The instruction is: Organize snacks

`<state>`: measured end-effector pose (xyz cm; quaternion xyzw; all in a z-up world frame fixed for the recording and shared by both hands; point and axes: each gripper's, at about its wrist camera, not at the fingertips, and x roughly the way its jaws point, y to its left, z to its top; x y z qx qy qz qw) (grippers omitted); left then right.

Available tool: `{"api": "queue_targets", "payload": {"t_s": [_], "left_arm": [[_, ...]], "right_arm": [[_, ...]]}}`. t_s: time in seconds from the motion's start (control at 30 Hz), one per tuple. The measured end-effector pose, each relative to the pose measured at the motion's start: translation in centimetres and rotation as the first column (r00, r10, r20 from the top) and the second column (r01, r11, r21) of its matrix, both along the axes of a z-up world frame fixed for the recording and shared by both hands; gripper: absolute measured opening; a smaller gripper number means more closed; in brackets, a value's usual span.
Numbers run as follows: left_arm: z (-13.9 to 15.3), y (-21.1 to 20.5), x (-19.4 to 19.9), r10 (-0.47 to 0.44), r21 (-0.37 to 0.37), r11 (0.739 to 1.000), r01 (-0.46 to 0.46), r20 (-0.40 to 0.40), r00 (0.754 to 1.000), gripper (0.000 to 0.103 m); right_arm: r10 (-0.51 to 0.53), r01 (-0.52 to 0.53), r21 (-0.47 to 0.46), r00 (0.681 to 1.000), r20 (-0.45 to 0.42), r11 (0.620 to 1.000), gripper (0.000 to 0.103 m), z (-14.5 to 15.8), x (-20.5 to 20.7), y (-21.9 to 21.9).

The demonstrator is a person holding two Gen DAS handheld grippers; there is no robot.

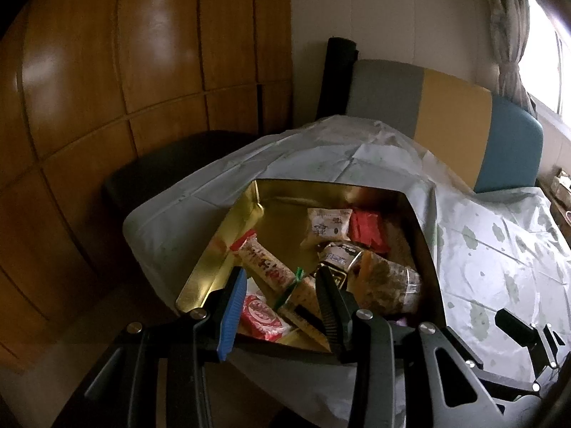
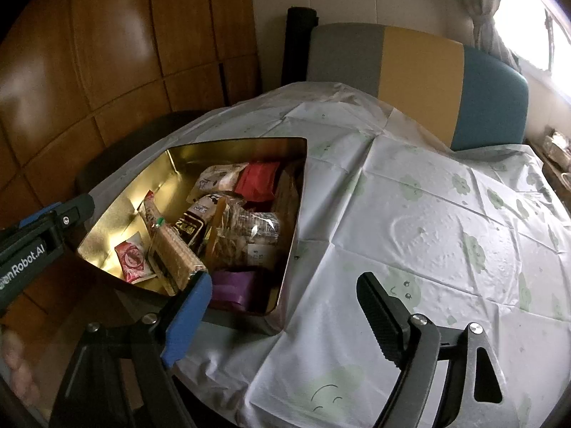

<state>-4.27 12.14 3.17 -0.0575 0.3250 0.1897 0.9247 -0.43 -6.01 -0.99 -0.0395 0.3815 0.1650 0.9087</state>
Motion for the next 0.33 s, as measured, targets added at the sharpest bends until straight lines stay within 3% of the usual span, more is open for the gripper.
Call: {"api": "queue_targets", "payload": {"t_s": [0.17, 0.33], "left_arm": [[0.27, -0.04, -0.45, 0.006, 0.032, 0.999, -0.008, 0.048, 0.999, 0.041], [0.19, 0.56, -0.1, 0.01, 0.008, 1.0, -0.011, 0.039, 0.999, 0.041]], "right_arm": [[0.007, -0.007, -0.001, 1.0, -0.007, 1.0, 0.085, -0.22, 0.01, 0.04], [0.0, 0.0, 0.012, 1.0, -0.01, 1.0, 0.085, -0.07, 0.45, -0.42]]}}
